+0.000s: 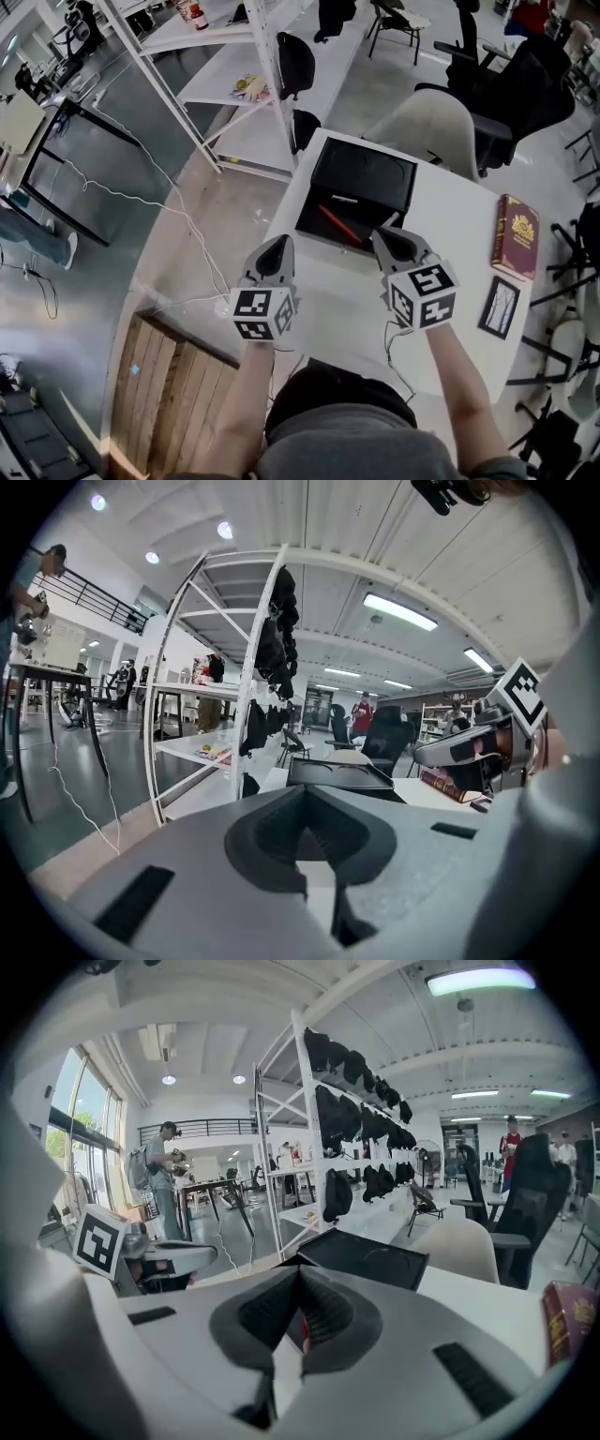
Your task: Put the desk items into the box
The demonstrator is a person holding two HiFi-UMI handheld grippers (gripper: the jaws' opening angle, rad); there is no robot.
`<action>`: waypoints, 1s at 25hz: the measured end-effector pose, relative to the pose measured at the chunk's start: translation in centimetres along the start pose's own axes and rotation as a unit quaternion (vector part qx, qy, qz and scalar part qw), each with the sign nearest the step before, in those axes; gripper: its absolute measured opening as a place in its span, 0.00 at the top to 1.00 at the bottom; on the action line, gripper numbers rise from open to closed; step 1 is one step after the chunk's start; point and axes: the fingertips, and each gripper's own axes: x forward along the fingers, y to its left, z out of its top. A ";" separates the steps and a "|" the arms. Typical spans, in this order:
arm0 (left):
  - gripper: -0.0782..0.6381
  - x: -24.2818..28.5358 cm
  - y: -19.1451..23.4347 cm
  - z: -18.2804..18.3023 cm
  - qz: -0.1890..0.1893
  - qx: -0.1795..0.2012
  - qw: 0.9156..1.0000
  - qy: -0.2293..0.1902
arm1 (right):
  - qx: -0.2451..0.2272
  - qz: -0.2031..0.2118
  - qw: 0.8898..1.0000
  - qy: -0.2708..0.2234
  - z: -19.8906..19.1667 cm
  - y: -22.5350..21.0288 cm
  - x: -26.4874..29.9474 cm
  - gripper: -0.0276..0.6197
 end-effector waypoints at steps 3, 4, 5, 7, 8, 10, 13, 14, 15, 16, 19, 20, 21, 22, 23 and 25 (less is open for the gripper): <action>0.88 -0.2 -0.7 0.2 -0.001 0.002 1.000 -0.001 | 0.002 -0.011 1.000 -0.022 0.1 -0.3 -1.3 0.95; 0.88 -0.2 -1.0 0.2 -0.001 0.003 1.000 -0.001 | 0.006 -0.013 1.000 -0.028 0.1 -0.4 -1.7 0.95; 0.88 -0.3 -1.2 0.1 -0.002 0.004 1.000 -0.001 | 0.011 -0.015 0.999 -0.032 0.0 -0.5 -2.0 0.95; 0.88 -0.4 -1.7 0.1 -0.003 0.006 1.000 -0.002 | 0.021 -0.018 0.999 -0.038 -0.3 -0.7 -2.6 0.95; 0.88 -0.5 -2.0 0.1 -0.004 0.007 1.000 -0.002 | 0.026 -0.019 0.999 -0.041 -0.4 -0.8 -2.9 0.95; 0.88 -0.6 -2.5 0.1 -0.006 0.008 1.000 -0.002 | 0.034 -0.022 0.998 -0.046 -0.8 -1.0 -3.5 0.95; 0.88 -0.8 -3.3 0.0 -0.008 0.010 1.000 -0.002 | 0.044 -0.030 0.997 -0.053 -1.3 -1.4 -4.4 0.95; 0.88 -0.9 -3.5 0.0 -0.009 0.011 1.000 -0.002 | 0.046 -0.032 0.997 -0.055 -1.4 -1.6 -4.7 0.95; 0.88 -0.9 -3.7 0.0 -0.010 0.011 1.000 -0.003 | 0.048 -0.035 0.997 -0.058 -1.5 -1.7 -4.9 0.95; 0.88 -1.0 -3.9 0.0 -0.010 0.012 1.000 -0.003 | 0.049 -0.037 0.996 -0.059 -1.6 -1.8 -5.1 0.95; 0.88 -1.2 -4.3 0.0 -0.010 0.014 1.000 -0.004 | 0.050 -0.042 0.996 -0.063 -2.1 -2.0 -5.6 0.95; 0.88 -1.3 -4.4 0.0 -0.010 0.015 1.000 -0.004 | 0.050 -0.044 0.996 -0.063 -2.2 -2.1 -5.8 0.95; 0.88 -1.3 -4.6 0.0 -0.010 0.015 1.000 -0.004 | 0.051 -0.045 0.996 -0.063 -2.3 -2.2 -6.0 0.95; 0.88 -1.4 -4.7 0.0 -0.010 0.016 1.000 -0.004 | 0.051 -0.046 0.996 -0.063 -2.5 -2.3 -6.1 0.95; 0.88 -1.5 -4.9 0.0 -0.010 0.016 1.000 -0.005 | 0.051 -0.047 0.996 -0.064 -2.6 -2.3 -6.3 0.95; 0.88 -1.7 -5.1 0.0 -0.010 0.016 1.000 -0.005 | 0.050 -0.048 0.995 -0.065 -2.8 -2.3 -6.5 0.95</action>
